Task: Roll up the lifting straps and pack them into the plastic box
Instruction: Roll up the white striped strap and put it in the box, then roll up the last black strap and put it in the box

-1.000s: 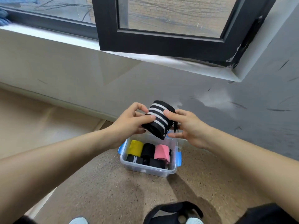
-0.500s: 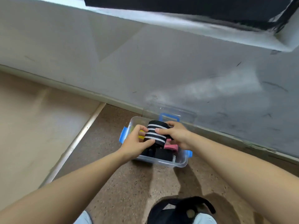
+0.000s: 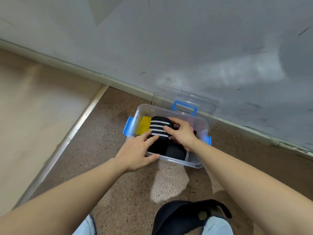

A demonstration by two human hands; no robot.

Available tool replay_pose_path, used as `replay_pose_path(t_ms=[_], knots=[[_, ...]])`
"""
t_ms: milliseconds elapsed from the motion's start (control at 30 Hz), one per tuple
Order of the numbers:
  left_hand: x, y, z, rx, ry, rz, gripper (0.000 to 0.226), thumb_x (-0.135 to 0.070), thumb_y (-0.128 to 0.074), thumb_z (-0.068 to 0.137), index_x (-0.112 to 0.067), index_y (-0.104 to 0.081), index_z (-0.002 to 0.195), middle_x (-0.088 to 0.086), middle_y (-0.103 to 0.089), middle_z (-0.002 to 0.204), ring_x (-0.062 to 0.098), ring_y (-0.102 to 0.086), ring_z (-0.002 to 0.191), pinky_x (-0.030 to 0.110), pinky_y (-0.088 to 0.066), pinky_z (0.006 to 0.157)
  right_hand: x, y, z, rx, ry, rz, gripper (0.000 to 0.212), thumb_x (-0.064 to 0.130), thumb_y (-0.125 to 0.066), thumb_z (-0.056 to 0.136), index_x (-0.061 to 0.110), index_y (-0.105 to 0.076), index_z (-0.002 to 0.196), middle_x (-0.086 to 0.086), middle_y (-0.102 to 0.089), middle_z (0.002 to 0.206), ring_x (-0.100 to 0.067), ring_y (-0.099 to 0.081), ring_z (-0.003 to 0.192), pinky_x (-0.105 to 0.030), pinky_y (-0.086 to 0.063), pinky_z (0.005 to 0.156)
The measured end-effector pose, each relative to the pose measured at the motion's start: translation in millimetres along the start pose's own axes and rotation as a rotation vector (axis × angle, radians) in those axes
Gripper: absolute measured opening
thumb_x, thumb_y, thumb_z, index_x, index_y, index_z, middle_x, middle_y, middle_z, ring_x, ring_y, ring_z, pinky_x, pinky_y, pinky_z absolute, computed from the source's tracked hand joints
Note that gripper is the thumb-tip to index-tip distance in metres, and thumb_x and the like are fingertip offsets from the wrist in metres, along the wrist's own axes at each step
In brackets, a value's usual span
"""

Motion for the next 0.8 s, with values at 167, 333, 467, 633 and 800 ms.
replay_pose_path(t_ms=[167,333,467,633,800], knots=[[-0.7,0.4,1.2,-0.016,0.004,-0.013,0.077,-0.068,-0.048,0.096,-0.033,-0.025,0.161,0.003,-0.022,0.169,0.024,-0.039,0.145,0.042,-0.034,0.115,20.8,22.7,-13.3,0.054,0.116,-0.308,0.052,0.019,-0.077,0.090,0.020,-0.060,0.139,-0.002,-0.066,0.130,-0.019,-0.068,0.107,-0.041,-0.061,0.089],[-9.5,2.3,-4.8,-0.092,0.004,0.020,0.072,-0.060,-0.056,0.095,-0.026,-0.036,0.156,0.004,-0.035,0.162,0.028,-0.046,0.137,0.045,-0.041,0.109,53.3,57.3,-60.8,0.065,0.232,-0.626,0.030,0.024,-0.080,0.085,0.021,-0.074,0.115,0.006,-0.074,0.113,-0.008,-0.066,0.088,-0.019,-0.048,0.083],[-33.2,1.8,-19.8,-0.297,-0.182,0.107,0.049,-0.040,-0.068,0.090,-0.019,-0.059,0.133,0.005,-0.059,0.126,0.028,-0.058,0.109,0.043,-0.048,0.088,45.0,71.4,-113.2,0.208,0.172,-0.740,0.011,0.029,-0.081,0.085,0.028,-0.074,0.093,0.009,-0.074,0.082,-0.005,-0.068,0.076,-0.015,-0.049,0.072],[-64.5,-24.9,-46.9,-0.251,-0.369,0.160,0.022,-0.039,-0.057,0.089,-0.020,-0.066,0.098,0.001,-0.063,0.091,0.026,-0.062,0.085,0.038,-0.044,0.072,-3.5,65.9,-157.5,0.300,0.134,-0.837,0.009,0.033,-0.079,0.085,0.024,-0.076,0.088,0.012,-0.071,0.077,-0.004,-0.067,0.075,-0.025,-0.054,0.077],[-80.5,-83.3,-70.1,0.240,-0.037,0.021,0.050,-0.068,-0.053,0.088,-0.027,-0.065,0.114,-0.003,-0.069,0.116,0.025,-0.065,0.110,0.036,-0.049,0.087,-63.2,48.7,-176.9,0.451,0.072,-0.988,0.033,0.040,-0.078,0.084,0.026,-0.070,0.112,0.007,-0.068,0.105,-0.015,-0.063,0.099,-0.037,-0.052,0.088]])
Point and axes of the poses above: each hand's wrist, its own z-axis towards the middle knuckle, its own y-axis out of the back of the hand, x = y × z, the point moved 3 cm from there along z, towards the middle knuckle
